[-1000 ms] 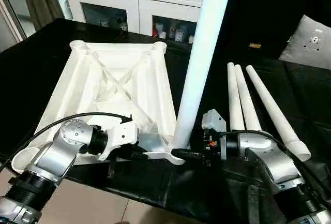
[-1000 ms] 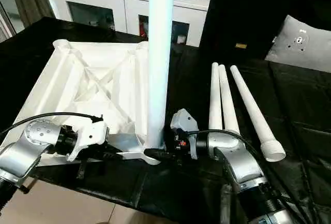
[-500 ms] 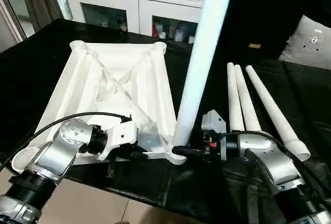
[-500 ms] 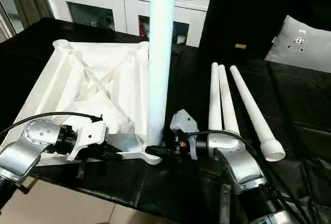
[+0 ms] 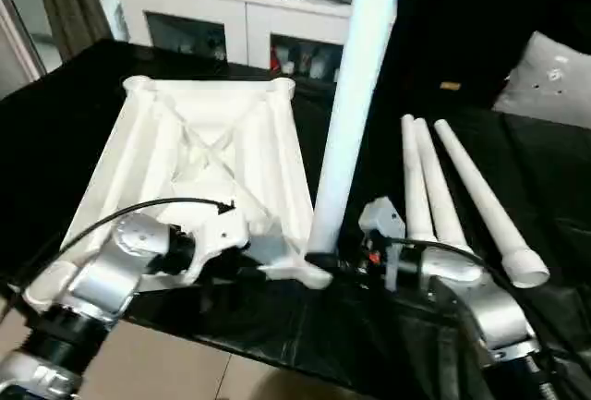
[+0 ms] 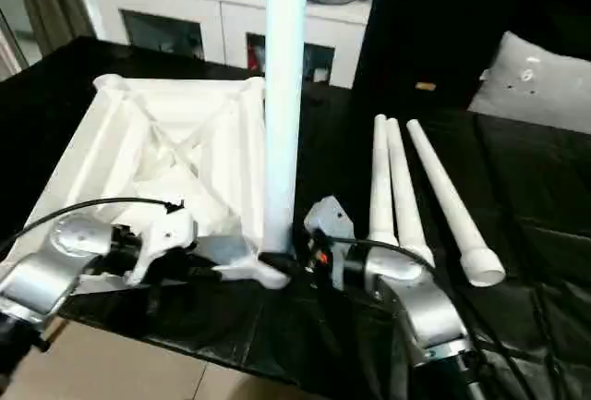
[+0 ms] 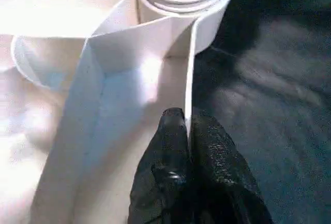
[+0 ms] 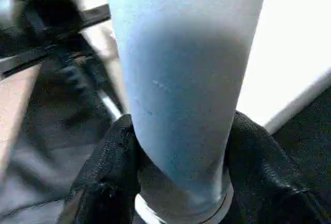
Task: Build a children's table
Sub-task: Rotate leg to tighten
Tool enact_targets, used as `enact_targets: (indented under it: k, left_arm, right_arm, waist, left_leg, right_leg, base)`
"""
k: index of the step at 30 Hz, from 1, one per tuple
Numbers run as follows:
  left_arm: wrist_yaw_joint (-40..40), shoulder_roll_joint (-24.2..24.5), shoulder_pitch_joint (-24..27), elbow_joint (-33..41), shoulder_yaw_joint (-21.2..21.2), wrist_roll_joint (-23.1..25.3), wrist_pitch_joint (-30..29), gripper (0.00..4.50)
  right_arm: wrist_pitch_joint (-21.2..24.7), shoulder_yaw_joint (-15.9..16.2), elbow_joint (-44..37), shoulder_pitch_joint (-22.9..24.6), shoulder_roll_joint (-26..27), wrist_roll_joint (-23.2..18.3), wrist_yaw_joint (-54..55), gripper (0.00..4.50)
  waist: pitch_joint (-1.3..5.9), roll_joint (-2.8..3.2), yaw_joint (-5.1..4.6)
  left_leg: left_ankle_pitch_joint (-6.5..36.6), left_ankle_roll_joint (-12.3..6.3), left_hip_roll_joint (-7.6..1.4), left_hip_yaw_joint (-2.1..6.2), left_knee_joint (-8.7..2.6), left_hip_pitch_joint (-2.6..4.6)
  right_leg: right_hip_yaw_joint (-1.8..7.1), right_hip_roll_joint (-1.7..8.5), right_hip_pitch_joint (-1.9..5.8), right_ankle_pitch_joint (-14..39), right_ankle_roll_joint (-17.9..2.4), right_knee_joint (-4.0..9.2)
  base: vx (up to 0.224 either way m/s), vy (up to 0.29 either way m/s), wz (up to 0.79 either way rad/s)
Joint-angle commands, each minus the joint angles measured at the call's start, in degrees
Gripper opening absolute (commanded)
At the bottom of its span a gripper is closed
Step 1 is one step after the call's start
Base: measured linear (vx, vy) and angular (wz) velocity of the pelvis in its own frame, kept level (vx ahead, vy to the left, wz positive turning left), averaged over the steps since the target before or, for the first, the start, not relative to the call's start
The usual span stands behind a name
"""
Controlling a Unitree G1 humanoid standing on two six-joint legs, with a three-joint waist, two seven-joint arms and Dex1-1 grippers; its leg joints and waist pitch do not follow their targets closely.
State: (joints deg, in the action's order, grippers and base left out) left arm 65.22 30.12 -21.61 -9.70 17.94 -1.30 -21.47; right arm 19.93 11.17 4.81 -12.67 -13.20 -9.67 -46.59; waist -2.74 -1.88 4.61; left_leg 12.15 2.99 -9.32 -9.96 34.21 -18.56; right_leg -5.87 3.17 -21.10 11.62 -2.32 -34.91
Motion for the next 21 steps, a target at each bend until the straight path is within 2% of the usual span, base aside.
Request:
enact_targets:
  k: [1,2,3,4,5,6,7,9,10,12,13,14,15,16,17,18,19,20,21]
  left_arm:
    - [-10.0,-7.8,-4.0,4.3,-1.5,-1.9,-6.6,0.0]
    - [-10.0,-7.8,-4.0,4.3,-1.5,-1.9,-6.6,0.0]
    - [-11.9,-9.3,-4.6,4.5,-1.9,-1.7,-8.0,0.0]
    - [-18.4,-13.7,-6.6,3.4,-3.4,0.0,-11.5,0.0]
    - [-18.4,-13.7,-6.6,3.4,-3.4,0.0,-11.5,0.0]
    - [-24.1,-17.5,-8.5,1.7,-4.8,1.2,-13.3,0.0]
    - [-24.1,-17.5,-8.5,1.7,-4.8,1.2,-13.3,0.0]
    - [-29.7,-21.2,-10.6,-0.1,-6.5,2.0,-14.2,0.0]
    - [-31.8,-23.3,-11.8,-1.0,-6.9,2.1,-13.9,0.0]
    - [-31.7,-23.5,-12.4,-1.6,-6.3,2.3,-12.5,0.0]
    - [-31.3,-22.9,-12.3,-1.8,-5.7,2.8,-11.5,0.0]
    - [-30.7,-21.8,-12.1,-2.0,-4.9,3.7,-10.1,0.0]
    - [-30.6,-21.7,-12.1,-2.0,-4.8,3.8,-10.0,0.0]
    - [-29.8,-21.0,-11.8,-2.0,-4.4,4.1,-9.6,0.0]
    - [-27.5,-18.8,-10.9,-2.1,-3.7,4.5,-8.1,0.0]
    - [-25.7,-17.2,-10.3,-2.3,-3.3,4.6,-7.5,0.0]
    - [-25.7,-17.2,-10.3,-2.3,-3.3,4.6,-7.5,0.0]
    - [-24.5,-16.3,-9.9,-2.4,-3.0,4.6,-6.6,0.0]
    - [-23.7,-15.4,-9.7,-2.6,-2.7,4.6,-5.8,0.0]
  right_arm:
    - [4.5,5.6,2.5,0.3,8.0,0.0,5.5,2.04]
    - [4.5,5.6,2.5,0.3,8.0,0.0,5.5,2.04]
    - [5.0,5.2,3.1,0.1,9.7,0.2,7.6,2.04]
    - [6.1,3.5,5.8,-1.1,14.4,1.4,15.1,2.04]
    - [6.1,3.5,5.8,-1.1,14.4,1.4,15.1,2.04]
    - [6.9,1.7,8.9,-2.7,18.0,2.1,21.0,2.04]
    - [6.9,1.7,8.9,-2.7,18.0,2.1,21.0,2.04]
    - [6.6,0.0,12.3,-4.7,20.9,3.1,26.2,2.04]
    - [4.5,-1.6,14.9,-6.3,22.8,3.2,28.2,2.39]
    - [2.1,-2.4,15.5,-6.8,23.1,3.3,28.2,2.73]
    - [0.9,-3.0,15.4,-6.8,23.0,3.2,28.2,2.79]
    - [-0.5,-3.7,15.4,-6.9,22.7,3.2,28.2,2.9]
    - [-0.6,-3.7,15.4,-6.9,22.6,3.3,28.2,3.03]
    - [-1.4,-3.9,15.4,-6.9,22.3,3.7,28.0,3.12]
    - [-3.2,-3.9,14.5,-6.3,20.1,4.3,26.3,3.12]
    - [-4.5,-4.1,13.8,-6.0,18.5,4.7,24.9,3.23]
    - [-4.5,-4.1,13.8,-6.0,18.5,4.7,24.9,3.33]
    - [-4.8,-4.2,13.3,-5.8,17.6,4.6,23.8,3.44]
    - [-5.5,-4.8,13.0,-5.7,16.8,4.3,22.7,3.52]
  waist:
    - [1.45,0.46,-0.69]
    - [1.43,0.44,-1.41]
    - [1.56,0.49,-1.62]
    - [1.71,0.41,-2.1]
    - [1.94,0.96,-2.77]
    - [2.24,1.04,-2.99]
    - [2.19,1.03,-3.25]
    - [2.47,0.95,-3.09]
    - [2.46,1.05,-3.0]
    - [2.88,0.92,-2.63]
    - [2.93,1.14,-2.55]
    - [3.12,1.19,-2.62]
    - [3.71,1.03,-2.83]
    - [4.14,1.17,-2.7]
    - [5.09,0.96,-2.49]
    - [5.01,1.04,-2.24]
    - [4.96,1.06,-2.11]
    - [4.58,1.1,-1.99]
    - [4.43,1.06,-1.88]
  left_leg:
    - [19.6,1.31,-4.01,2.47,-4.46,0.67]
    - [21.8,1.79,-3.9,2.78,-4.39,0.93]
    - [22.4,1.75,-3.77,2.91,-4.26,1.01]
    - [22.4,1.47,-3.97,3.1,-4.51,0.67]
    - [22.5,1.98,-4.48,3.32,-4.87,0.4]
    - [22.2,2.03,-4.63,3.46,-5.0,0.11]
    - [21.8,1.99,-4.66,3.26,-5.04,0.09]
    - [19.2,1.77,-4.58,3.04,-4.93,0.06]
    - [17.1,1.38,-4.56,2.84,-4.99,-0.36]
    - [13.1,0.55,-4.73,2.55,-4.95,-0.77]
    - [12.2,0.24,-4.79,2.48,-4.95,-0.8]
    - [10.4,-0.35,-4.62,2.35,-4.77,-0.98]
    - [7.2,-1.62,-4.47,2.34,-4.44,-1.74]
    - [4.0,-2.29,-4.5,2.47,-4.24,-1.83]
    - [-4.7,-4.63,-4.22,2.23,-3.06,-2.25]
    - [-10.3,-7.86,-3.7,1.91,-2.45,-2.41]
    - [-11.2,-9.21,-3.82,1.87,-2.36,-2.39]
    - [-10.0,-10.89,-3.85,1.52,-2.32,-2.29]
    - [-8.4,-11.15,-3.88,1.57,-2.36,-2.46]
  right_leg:
    - [3.5,6.82,0.49,38.4,-2.4,7.85]
    - [2.89,6.86,0.49,40.5,-1.2,8.33]
    - [2.64,6.94,0.61,40.9,-0.6,8.6]
    - [2.45,7.11,1.08,39.4,-0.6,8.58]
    - [2.32,7.05,1.35,35.7,-1.8,8.25]
    - [2.4,7.05,1.64,32.4,-2.2,7.9]
    - [2.64,7.04,1.41,30.9,-2.9,7.78]
    - [3.02,7.11,1.41,26.5,-4.6,7.39]
    - [3.24,7.1,1.57,23.4,-5.5,7.1]
    - [3.71,7.07,1.99,16.6,-7.1,6.15]
    - [3.8,7.05,1.89,15.0,-7.5,5.96]
    - [3.88,6.91,2.12,12.1,-8.4,5.53]
    - [3.92,7.07,2.89,7.3,-9.4,4.85]
    - [3.71,7.14,3.13,3.6,-10.3,4.23]
    - [3.96,6.88,3.29,-9.1,-11.9,2.46]
    - [3.88,6.53,2.59,-18.1,-13.3,1.55]
    - [3.81,6.59,2.35,-20.1,-14.0,1.33]
    - [3.82,6.65,1.89,-19.9,-14.9,1.62]
    - [3.81,6.77,2.03,-18.0,-14.9,1.78]
  base:
    - [0.0,0.0,0.0]
    - [0.0,0.0,0.0]
    - [0.0,0.0,0.0]
    - [0.0,0.0,0.0]
    - [0.0,0.0,0.0]
    - [0.0,0.0,0.0]
    - [0.0,0.0,0.0]
    - [0.0,0.0,0.0]
    - [0.0,0.0,0.0]
    - [0.0,0.0,0.0]
    - [0.052,-0.01,0.01]
    - [0.052,-0.01,0.01]
    - [0.0,0.0,0.0]
    - [0.0,0.0,0.0]
    - [0.053,-0.045,-0.01]
    - [0.065,-0.042,0.05]
    - [0.084,-0.063,0.09]
    - [0.0,0.0,0.0]
    - [0.0,0.0,0.0]
